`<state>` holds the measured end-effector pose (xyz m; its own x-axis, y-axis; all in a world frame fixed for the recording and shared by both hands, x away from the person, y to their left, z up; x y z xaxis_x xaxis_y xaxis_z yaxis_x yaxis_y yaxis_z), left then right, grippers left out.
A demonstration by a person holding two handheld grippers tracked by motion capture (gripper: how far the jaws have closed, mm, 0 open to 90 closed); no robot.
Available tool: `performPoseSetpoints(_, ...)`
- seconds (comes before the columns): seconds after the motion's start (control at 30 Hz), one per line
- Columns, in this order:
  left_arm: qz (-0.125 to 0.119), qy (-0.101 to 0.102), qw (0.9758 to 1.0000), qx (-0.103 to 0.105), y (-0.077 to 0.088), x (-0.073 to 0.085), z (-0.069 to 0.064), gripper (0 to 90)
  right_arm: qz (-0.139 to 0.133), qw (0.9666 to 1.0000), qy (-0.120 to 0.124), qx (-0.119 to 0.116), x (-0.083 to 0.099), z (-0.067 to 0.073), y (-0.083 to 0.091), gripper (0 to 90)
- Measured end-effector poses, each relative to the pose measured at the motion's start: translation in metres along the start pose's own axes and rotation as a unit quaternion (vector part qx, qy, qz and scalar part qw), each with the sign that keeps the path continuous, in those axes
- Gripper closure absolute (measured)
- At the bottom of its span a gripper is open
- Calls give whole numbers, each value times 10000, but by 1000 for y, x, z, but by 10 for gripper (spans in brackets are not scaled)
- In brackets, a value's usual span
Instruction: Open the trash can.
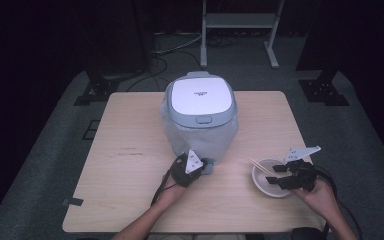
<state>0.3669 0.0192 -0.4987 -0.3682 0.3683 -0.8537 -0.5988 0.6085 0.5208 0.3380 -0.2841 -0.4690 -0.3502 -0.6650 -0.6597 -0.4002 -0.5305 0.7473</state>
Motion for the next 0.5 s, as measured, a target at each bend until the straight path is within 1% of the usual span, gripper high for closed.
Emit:
performPoseSetpoints(0.03,-15,-6,10000,-5,0,0,0,887,-8,10000,-11,-6,0,0,0,433)
performPoseSetpoints(0.13,-73,-112,9999,-74,0,1,-2,888,-15,10000,-11,-9,0,0,1,431)
performPoseSetpoints(0.2,-73,-132,9998,-91,0,2,-2,888,-14,10000,-14,-9,0,1,1,430)
performPoseSetpoints(0.3,-53,-136,9998,-96,0,2,-2,889,-20,10000,8,-39,1,1,1,430)
performPoseSetpoints(0.4,-24,-66,10000,-27,-1,2,-1,889,-13,10000,14,-72,1,2,0,432)
performPoseSetpoints(0.43,-13,-65,10000,-23,-2,3,-1,888,-5,10000,12,-80,1,2,0,435)
performPoseSetpoints(0.47,44,-108,9999,-50,-3,5,-1,888,27,10000,37,-82,1,2,0,444)
performPoseSetpoints(0.5,71,-99,9999,-45,-4,6,-1,889,49,9999,37,-98,1,3,-1,447)
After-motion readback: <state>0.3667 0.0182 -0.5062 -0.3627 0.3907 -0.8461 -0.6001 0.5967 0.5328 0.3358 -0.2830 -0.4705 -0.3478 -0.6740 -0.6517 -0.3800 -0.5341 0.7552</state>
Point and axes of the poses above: each handheld gripper's, and its own axes: y roughly backward along the jaws, x roughly out of its underside, z roughly to its left, the point moved 5 cm from there along -y, roughly forward along the jaws, and after that the axes turned 13 degrees about y, right-handed, at the moved point
